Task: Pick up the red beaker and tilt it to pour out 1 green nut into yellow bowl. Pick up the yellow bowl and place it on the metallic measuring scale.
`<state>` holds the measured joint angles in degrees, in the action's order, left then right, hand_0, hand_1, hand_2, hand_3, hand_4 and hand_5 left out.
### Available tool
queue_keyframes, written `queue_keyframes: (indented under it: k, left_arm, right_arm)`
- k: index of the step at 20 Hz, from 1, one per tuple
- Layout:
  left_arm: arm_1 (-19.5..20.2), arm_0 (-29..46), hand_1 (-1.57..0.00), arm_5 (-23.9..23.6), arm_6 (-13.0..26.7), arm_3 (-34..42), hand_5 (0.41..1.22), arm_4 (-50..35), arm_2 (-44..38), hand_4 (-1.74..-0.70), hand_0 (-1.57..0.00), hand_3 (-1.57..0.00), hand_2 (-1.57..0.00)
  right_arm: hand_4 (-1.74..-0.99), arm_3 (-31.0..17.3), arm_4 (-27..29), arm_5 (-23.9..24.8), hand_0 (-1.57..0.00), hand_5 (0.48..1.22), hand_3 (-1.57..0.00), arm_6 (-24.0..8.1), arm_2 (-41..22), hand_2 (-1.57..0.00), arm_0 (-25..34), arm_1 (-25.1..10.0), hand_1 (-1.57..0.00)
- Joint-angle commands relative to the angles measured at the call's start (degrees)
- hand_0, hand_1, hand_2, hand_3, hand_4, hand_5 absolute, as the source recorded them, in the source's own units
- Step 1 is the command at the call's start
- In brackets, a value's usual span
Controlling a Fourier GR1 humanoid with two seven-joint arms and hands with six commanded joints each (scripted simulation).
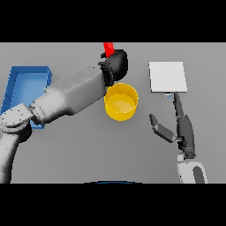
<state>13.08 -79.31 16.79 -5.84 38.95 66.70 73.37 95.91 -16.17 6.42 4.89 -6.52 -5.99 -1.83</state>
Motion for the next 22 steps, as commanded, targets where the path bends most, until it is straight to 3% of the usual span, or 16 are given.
queue_keyframes:
  k: [1,3,4,6,9,11,14,20,22]
  left_arm:
    - [0.62,-1.37,-1.57,-0.38,-1.19,-0.87,1.221,-0.87,-0.83,-1.73,-1.57,-1.57,-1.57]
    - [2.41,-4.87,-1.57,-2.96,-2.19,-2.58,1.221,-1.90,-2.44,-1.73,-1.57,-1.49,-1.57]
    - [3.02,-6.52,-1.57,-3.30,-1.64,-3.78,1.221,-2.46,-3.36,-1.68,-1.57,-1.51,-1.40]
    - [4.49,-9.92,-1.57,-5.00,-2.34,-6.27,1.221,-4.63,-5.89,-1.70,-1.57,-1.04,-1.46]
    - [6.01,-13.78,-1.57,-4.93,-0.63,-11.29,1.221,-8.79,-10.30,-1.71,-1.57,-1.30,-1.51]
    - [7.51,-15.39,-1.57,-4.85,0.53,-15.45,1.221,-13.52,-14.96,-1.72,-1.57,-1.40,-1.53]
    - [9.96,-14.56,-1.57,-6.95,7.38,-22.85,1.221,-23.61,-24.45,-1.73,-1.57,-1.36,-1.55]
    - [18.58,-6.55,-1.57,-14.95,7.43,-25.07,1.221,-42.60,-37.42,-1.74,-1.57,-1.43,-1.57]
    - [20.87,-2.58,-1.57,-18.07,11.49,-23.18,1.221,-47.59,-40.00,-1.74,-1.57,-1.41,-1.57]
  right_arm:
    - [-1.206,0.46,-0.12,0.05,0.00,0.592,0.00,0.17,-0.34,0.00,-0.09,0.31,0.00]
    - [-1.203,-0.40,-0.16,0.10,0.00,0.592,0.00,0.63,-0.05,0.00,0.25,-0.02,0.00]
    - [-1.201,-0.50,0.30,0.05,0.00,0.592,0.00,0.41,0.49,0.00,0.67,-0.34,0.00]
    - [-1.186,-0.95,1.05,-0.21,0.00,0.596,0.00,0.65,0.71,0.00,1.36,-0.16,0.00]
    - [-1.182,-0.61,2.43,-1.31,0.00,0.593,0.00,2.06,0.51,0.00,0.42,0.19,0.00]
    - [-1.193,-0.69,3.11,-1.52,0.00,0.597,0.00,1.00,0.59,0.00,1.68,0.60,0.00]
    - [-1.209,-1.49,3.34,-1.69,0.00,0.593,0.00,0.81,0.70,0.00,2.23,0.52,0.00]
    - [-1.222,-2.03,4.33,-2.83,0.00,0.586,0.00,3.47,1.28,0.00,1.90,-0.77,0.00]
    - [-1.223,-2.83,3.92,-2.71,0.00,0.591,0.00,3.60,1.53,0.00,2.73,-1.40,0.00]
